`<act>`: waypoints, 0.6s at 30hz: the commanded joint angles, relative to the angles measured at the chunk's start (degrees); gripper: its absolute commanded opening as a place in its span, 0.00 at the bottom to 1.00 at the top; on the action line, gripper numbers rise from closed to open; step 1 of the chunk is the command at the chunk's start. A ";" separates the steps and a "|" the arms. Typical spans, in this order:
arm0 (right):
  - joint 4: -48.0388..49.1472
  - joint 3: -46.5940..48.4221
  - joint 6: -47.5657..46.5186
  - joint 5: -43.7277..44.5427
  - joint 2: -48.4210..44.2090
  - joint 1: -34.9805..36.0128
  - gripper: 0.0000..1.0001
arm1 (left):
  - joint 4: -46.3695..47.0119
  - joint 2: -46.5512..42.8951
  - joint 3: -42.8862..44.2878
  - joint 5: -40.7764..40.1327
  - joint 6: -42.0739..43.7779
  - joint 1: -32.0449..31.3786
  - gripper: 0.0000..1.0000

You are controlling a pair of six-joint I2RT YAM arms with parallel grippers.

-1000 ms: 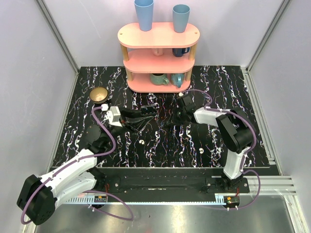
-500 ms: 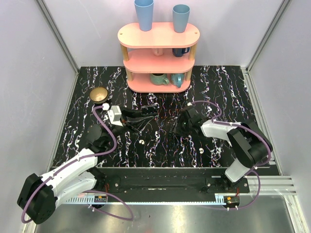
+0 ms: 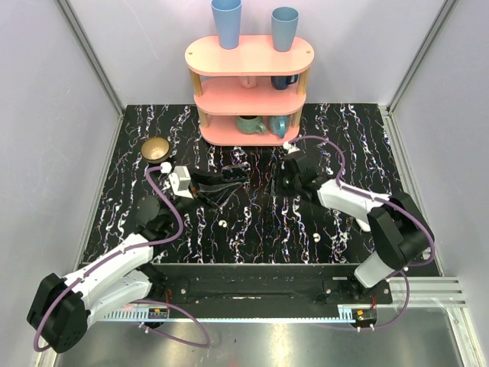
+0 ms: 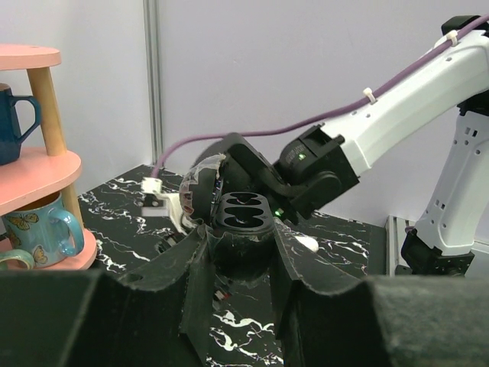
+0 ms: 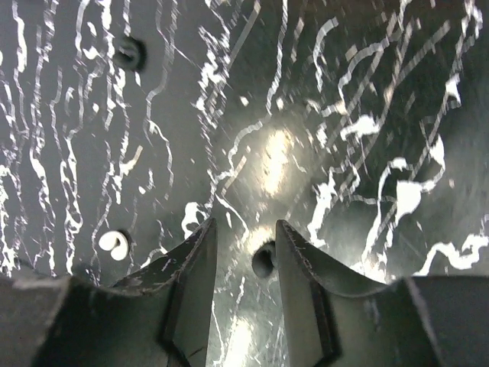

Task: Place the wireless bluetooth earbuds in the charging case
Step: Move the left earbud to the center of the board.

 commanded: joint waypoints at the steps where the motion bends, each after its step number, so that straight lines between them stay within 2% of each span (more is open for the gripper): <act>1: -3.76 6.58 -5.22 0.79 3.80 -0.27 0.43 | 2.68 -0.25 2.62 -0.13 -0.43 -0.04 0.00; 9: 1.85 1.85 3.66 -10.46 7.32 -0.27 0.41 | 1.45 -1.57 2.01 -1.01 0.44 0.04 0.00; 12: 5.02 -0.09 5.60 -12.31 7.50 -0.27 0.41 | 1.54 -1.30 2.01 -1.01 0.44 0.04 0.00; 18: 5.46 -1.15 6.57 -12.93 7.68 -0.36 0.40 | 2.07 -0.43 2.45 -0.57 -0.35 0.04 0.00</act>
